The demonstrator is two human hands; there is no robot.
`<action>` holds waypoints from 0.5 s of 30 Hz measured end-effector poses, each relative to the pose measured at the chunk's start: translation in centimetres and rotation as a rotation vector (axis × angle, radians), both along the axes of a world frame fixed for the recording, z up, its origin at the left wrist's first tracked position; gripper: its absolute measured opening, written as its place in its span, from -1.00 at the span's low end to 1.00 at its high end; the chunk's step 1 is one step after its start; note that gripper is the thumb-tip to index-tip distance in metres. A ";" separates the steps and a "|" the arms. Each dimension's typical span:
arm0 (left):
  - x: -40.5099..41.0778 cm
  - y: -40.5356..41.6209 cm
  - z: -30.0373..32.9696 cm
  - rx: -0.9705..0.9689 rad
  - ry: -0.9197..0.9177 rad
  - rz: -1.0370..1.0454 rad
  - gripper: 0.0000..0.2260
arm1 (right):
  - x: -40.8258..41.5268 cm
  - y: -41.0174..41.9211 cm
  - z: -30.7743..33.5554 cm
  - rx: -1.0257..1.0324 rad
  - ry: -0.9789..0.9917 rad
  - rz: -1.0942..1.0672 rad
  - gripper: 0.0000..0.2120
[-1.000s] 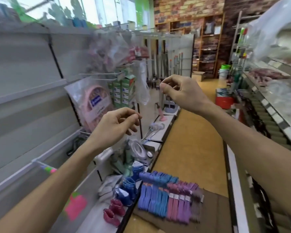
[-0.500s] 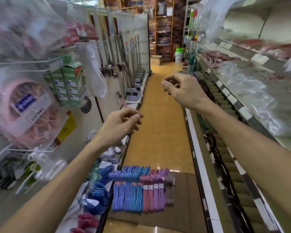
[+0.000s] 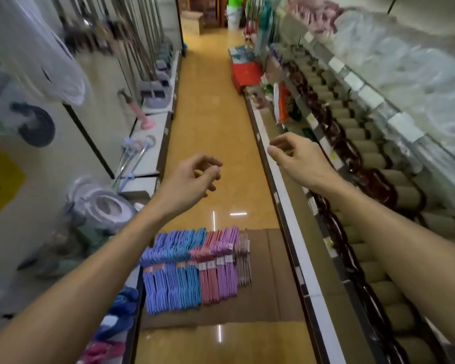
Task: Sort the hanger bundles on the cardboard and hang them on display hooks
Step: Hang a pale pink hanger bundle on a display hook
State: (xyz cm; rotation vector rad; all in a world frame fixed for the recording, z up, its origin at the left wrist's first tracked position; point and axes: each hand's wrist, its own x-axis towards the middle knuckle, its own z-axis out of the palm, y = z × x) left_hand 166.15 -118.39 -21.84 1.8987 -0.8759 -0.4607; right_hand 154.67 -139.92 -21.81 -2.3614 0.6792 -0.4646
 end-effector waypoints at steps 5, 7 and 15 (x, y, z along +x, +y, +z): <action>3.3 -3.9 -10.0 0.024 0.041 0.028 -0.85 | 1.8 -3.2 -11.4 0.030 0.093 -0.054 -0.65; 4.0 -5.1 -14.4 0.035 0.058 0.050 -0.86 | 1.9 -4.1 -16.4 0.068 0.129 -0.064 -0.63; 5.0 -8.9 -37.8 0.177 0.131 0.067 -0.86 | -0.6 -6.6 -40.8 0.237 0.290 -0.116 -0.64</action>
